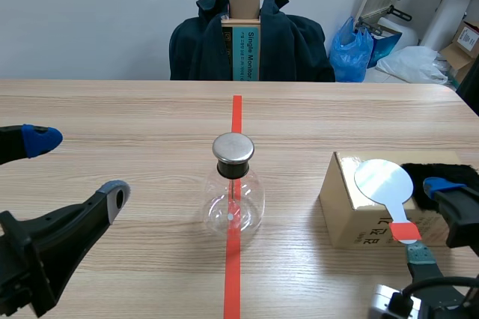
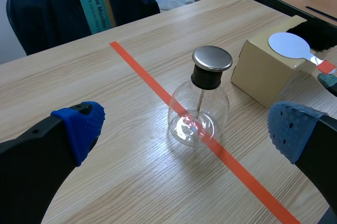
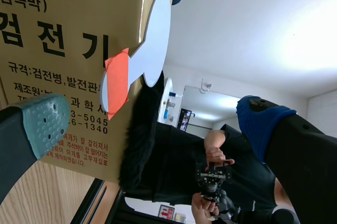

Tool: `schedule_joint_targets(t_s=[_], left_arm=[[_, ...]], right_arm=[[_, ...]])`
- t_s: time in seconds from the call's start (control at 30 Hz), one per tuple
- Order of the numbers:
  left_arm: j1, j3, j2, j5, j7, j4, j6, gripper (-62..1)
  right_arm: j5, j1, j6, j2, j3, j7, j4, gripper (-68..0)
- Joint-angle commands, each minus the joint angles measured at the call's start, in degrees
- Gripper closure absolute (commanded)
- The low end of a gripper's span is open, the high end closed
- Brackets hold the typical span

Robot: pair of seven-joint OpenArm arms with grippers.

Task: Do the electroscope experiment.
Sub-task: 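Pick up the white charging plate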

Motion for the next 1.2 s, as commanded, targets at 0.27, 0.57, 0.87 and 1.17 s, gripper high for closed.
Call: schedule_joint_targets(t_s=[0.27, 0.57, 0.87, 1.17], left_arm=[[-0.3, 0.2, -0.2, -0.4, -0.8, 0.9, -0.2, -62.3], [-0.3, 0.2, -0.2, -0.4, -0.8, 0.9, -0.2, -62.3], [-0.3, 0.2, -0.2, -0.4, -0.8, 0.9, -0.2, -62.3], [-0.3, 0.2, -0.2, -0.4, -0.8, 0.9, -0.2, -62.3]], right_arm=[[0.5, 1.0, -0.6, 0.9, 0.3, 3.8, 0.7, -67.9], [0.5, 1.0, -0.6, 0.9, 0.3, 3.8, 0.7, -52.8], [0.5, 1.0, -0.6, 0.9, 0.3, 3.8, 0.7, -14.4], [0.5, 0.8, -0.9, 2.2, 0.4, 3.8, 1.2, -0.8]])
